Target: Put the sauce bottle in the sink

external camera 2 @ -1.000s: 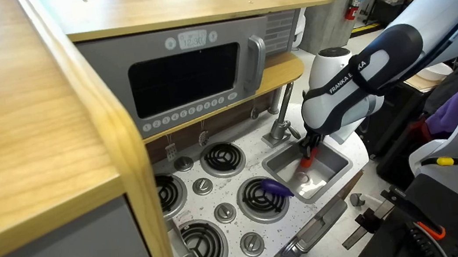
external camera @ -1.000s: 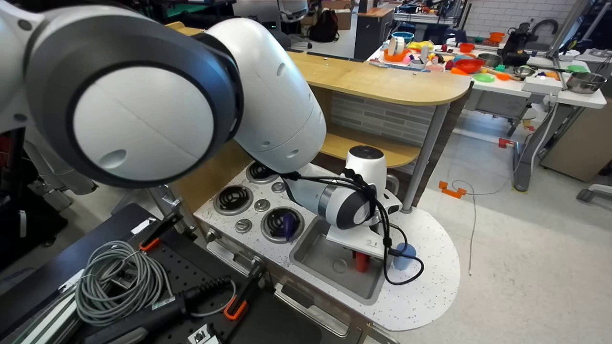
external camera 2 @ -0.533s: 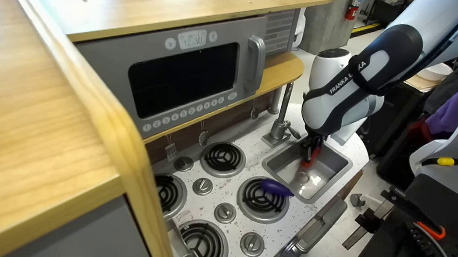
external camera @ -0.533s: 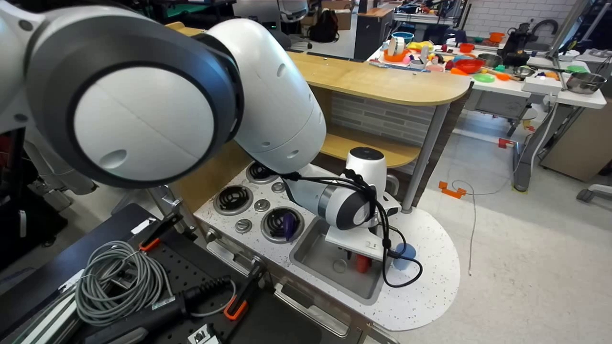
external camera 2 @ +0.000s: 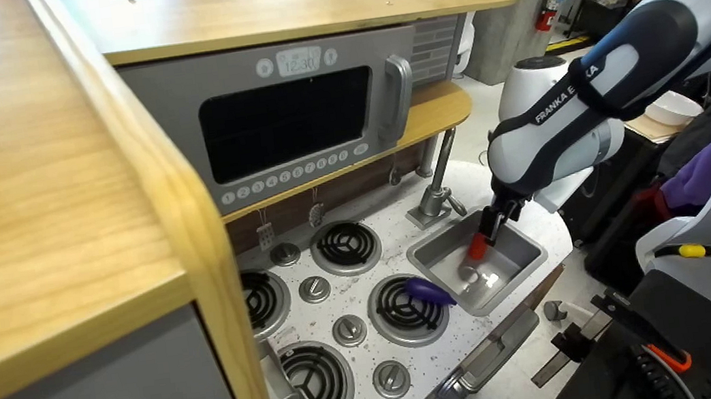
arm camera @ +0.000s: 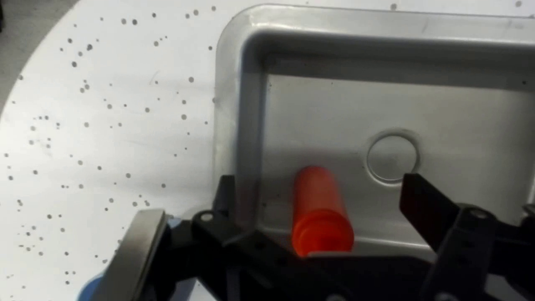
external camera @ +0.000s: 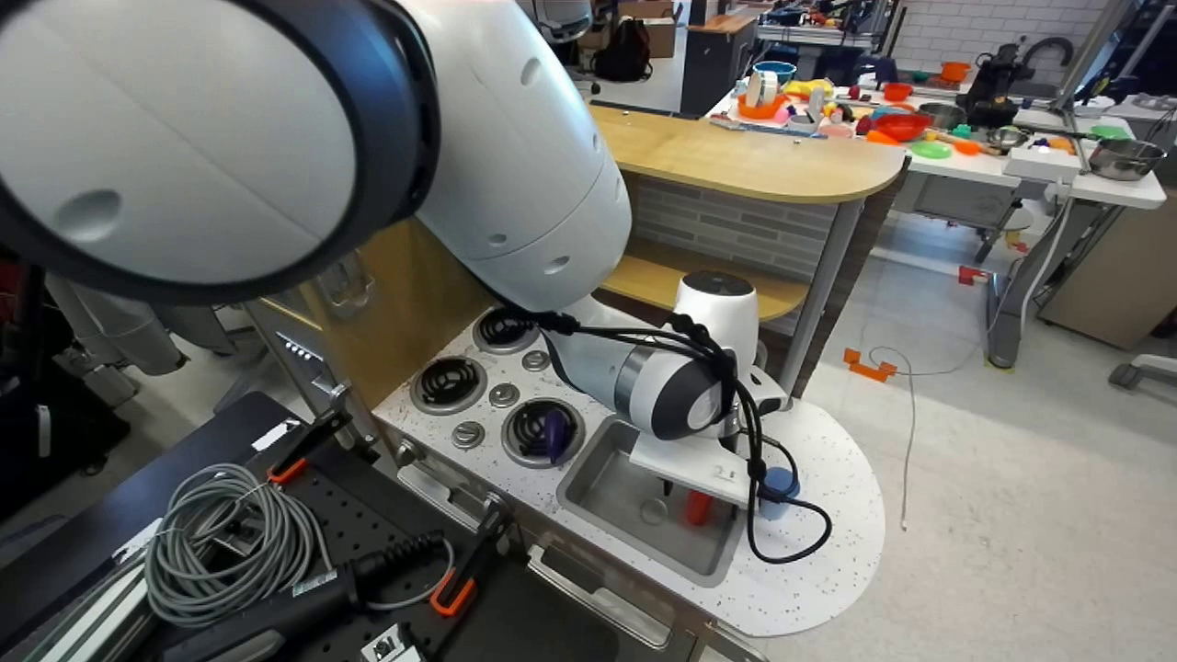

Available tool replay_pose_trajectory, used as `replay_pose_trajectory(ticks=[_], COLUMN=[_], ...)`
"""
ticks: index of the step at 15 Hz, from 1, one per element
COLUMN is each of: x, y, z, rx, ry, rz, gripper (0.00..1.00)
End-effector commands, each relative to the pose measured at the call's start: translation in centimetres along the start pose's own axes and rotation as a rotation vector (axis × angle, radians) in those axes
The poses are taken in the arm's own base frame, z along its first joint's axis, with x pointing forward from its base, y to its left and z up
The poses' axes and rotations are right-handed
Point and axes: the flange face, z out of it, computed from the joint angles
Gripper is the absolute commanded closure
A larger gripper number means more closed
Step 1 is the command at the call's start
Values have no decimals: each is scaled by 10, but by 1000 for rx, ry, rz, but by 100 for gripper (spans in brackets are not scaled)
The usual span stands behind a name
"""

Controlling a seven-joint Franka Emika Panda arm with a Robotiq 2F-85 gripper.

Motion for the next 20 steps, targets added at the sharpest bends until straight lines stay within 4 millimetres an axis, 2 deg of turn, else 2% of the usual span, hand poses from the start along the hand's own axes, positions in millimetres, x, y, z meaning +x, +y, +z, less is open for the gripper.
replay_pose_trajectory(ticks=[1,5,9,12,13,16,20], x=[-29,-56,-81,-91,-81,-89,-89], y=[15,54,103,134,126,139,136], z=[-41,-78,-128,-163,-139,-161,-160], rx=[-8,-38,-52,-29,-61,-49,-44], ry=[12,4,29,27,36,33,31], rz=[20,93,168,260,219,254,252], gripper=[0,0,0,0,0,0,0])
